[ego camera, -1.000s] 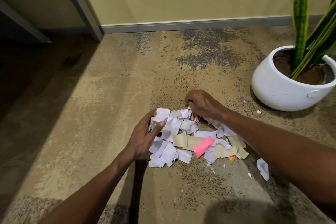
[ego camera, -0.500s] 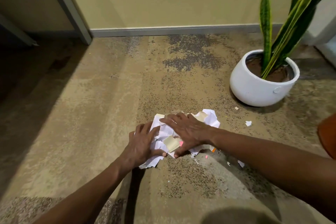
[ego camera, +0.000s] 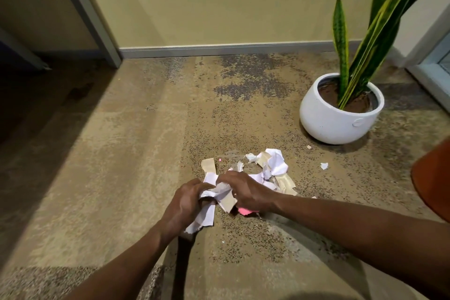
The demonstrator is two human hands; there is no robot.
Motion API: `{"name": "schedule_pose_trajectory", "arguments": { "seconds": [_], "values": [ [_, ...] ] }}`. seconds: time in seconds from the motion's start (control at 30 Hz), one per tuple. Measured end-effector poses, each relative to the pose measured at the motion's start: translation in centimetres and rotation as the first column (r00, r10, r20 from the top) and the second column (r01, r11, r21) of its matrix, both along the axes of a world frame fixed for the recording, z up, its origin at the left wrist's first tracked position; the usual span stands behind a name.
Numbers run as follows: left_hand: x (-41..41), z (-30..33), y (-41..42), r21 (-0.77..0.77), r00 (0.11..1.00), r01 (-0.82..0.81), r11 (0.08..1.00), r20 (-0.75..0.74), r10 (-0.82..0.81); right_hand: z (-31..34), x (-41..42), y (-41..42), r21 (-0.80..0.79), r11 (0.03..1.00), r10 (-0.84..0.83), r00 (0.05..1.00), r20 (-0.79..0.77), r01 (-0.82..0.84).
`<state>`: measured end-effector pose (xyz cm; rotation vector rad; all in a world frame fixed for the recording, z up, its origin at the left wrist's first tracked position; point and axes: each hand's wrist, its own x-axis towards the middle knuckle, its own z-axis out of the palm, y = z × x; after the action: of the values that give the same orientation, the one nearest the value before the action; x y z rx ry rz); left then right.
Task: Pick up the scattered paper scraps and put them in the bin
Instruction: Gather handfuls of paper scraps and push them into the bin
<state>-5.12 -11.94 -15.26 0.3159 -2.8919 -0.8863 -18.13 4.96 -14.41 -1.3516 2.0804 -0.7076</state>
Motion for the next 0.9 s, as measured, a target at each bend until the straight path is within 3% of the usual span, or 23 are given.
{"name": "schedule_pose_trajectory", "arguments": {
  "seconds": [0.07,0.13,0.23,0.37,0.67,0.77,0.9],
  "values": [
    [-0.3,0.7,-0.1,0.066,1.000,0.005,0.998,0.014,-0.006,0.8,-0.1,-0.2,-0.034,0.991,-0.125,0.984,0.123,0.130],
    [-0.5,1.4,0.1,0.122,0.998,-0.012,0.992,0.060,0.005,1.6,-0.6,-0.4,0.030,0.974,-0.228,0.961,0.157,0.226],
    [-0.9,1.9,0.6,0.266,0.990,-0.084,0.960,0.131,0.050,1.9,-2.0,-0.2,0.077,0.958,-0.286,0.931,0.227,0.276],
    [-2.4,3.4,0.9,0.294,0.991,-0.080,0.953,0.122,0.046,4.1,-3.8,1.0,0.073,0.952,-0.304,0.889,0.342,0.297],
    [-7.7,12.0,2.6,0.412,0.982,0.043,0.910,0.149,-0.114,12.1,-7.6,4.2,0.025,0.939,-0.319,0.838,0.443,0.344],
    [-10.1,15.3,3.9,0.510,0.962,0.066,0.858,0.197,-0.191,15.3,-9.3,6.4,0.045,0.931,-0.348,0.841,0.414,0.363],
    [-13.4,20.2,7.5,0.488,0.948,0.123,0.864,0.199,-0.248,20.2,-11.4,10.5,0.059,0.911,-0.401,0.840,0.365,0.409]
  ]
}}
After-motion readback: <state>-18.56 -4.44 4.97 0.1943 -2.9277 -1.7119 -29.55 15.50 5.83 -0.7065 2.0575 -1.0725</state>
